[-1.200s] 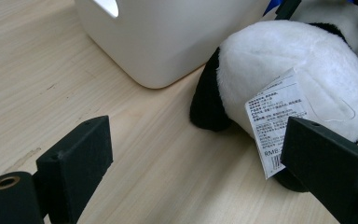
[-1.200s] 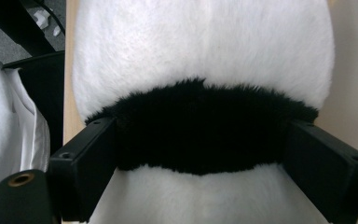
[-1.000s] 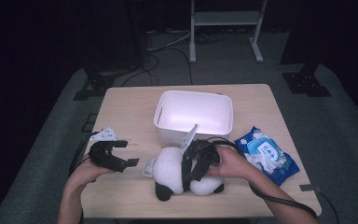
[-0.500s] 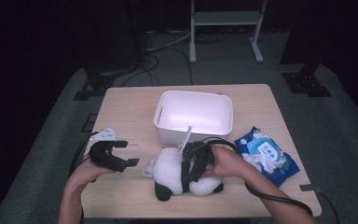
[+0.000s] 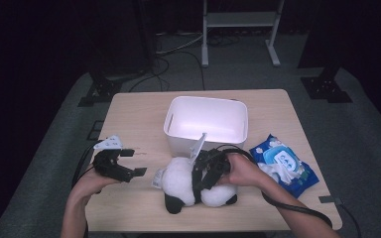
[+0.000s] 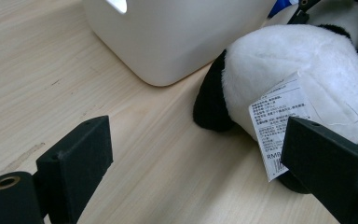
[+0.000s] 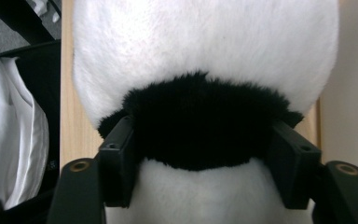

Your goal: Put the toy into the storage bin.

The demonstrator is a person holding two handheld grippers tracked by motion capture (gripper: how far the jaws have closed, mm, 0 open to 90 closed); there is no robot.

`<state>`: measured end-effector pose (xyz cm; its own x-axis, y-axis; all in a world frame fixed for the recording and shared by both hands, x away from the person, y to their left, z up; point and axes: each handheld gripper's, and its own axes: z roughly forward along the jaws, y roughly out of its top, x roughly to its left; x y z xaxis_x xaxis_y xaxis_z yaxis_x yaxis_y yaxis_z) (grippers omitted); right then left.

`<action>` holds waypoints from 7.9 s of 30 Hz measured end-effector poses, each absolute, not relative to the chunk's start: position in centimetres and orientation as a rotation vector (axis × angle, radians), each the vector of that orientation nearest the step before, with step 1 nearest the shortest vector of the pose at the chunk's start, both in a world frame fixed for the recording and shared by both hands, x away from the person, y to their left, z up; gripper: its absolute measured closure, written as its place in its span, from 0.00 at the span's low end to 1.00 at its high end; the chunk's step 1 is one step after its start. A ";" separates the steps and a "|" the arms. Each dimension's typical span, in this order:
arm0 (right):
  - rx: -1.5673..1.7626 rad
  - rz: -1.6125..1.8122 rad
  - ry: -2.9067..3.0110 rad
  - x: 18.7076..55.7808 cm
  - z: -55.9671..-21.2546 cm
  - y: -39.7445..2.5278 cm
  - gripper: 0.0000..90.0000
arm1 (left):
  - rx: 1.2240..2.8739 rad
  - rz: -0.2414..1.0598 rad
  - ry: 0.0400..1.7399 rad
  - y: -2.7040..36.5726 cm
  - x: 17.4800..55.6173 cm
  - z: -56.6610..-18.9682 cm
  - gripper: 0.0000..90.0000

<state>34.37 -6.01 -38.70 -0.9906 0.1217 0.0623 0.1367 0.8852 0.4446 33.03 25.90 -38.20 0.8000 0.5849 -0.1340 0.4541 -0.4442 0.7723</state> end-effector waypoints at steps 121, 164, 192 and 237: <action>-0.288 -1.068 -3.086 40.2 -17.0 -11.4 0.57 | 2.073 0.167 0.866 29.0 33.7 -39.9 0.09; -0.451 -0.969 -2.987 50.3 -25.9 -10.8 0.63 | 2.070 0.162 0.888 29.6 33.7 -40.3 0.09; -0.464 -0.821 -2.915 51.0 -34.0 -9.4 0.83 | 2.082 0.155 0.880 29.3 33.6 -40.3 0.09; -0.665 -1.118 -2.876 46.1 -29.8 -16.1 0.39 | 2.114 0.146 0.851 28.2 33.6 -40.5 0.09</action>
<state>46.07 -16.07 -29.83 -0.9111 0.3892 0.1354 0.3785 0.6605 0.6484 33.63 28.22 -40.51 0.7636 0.6189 -0.1840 0.5222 -0.4243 0.7398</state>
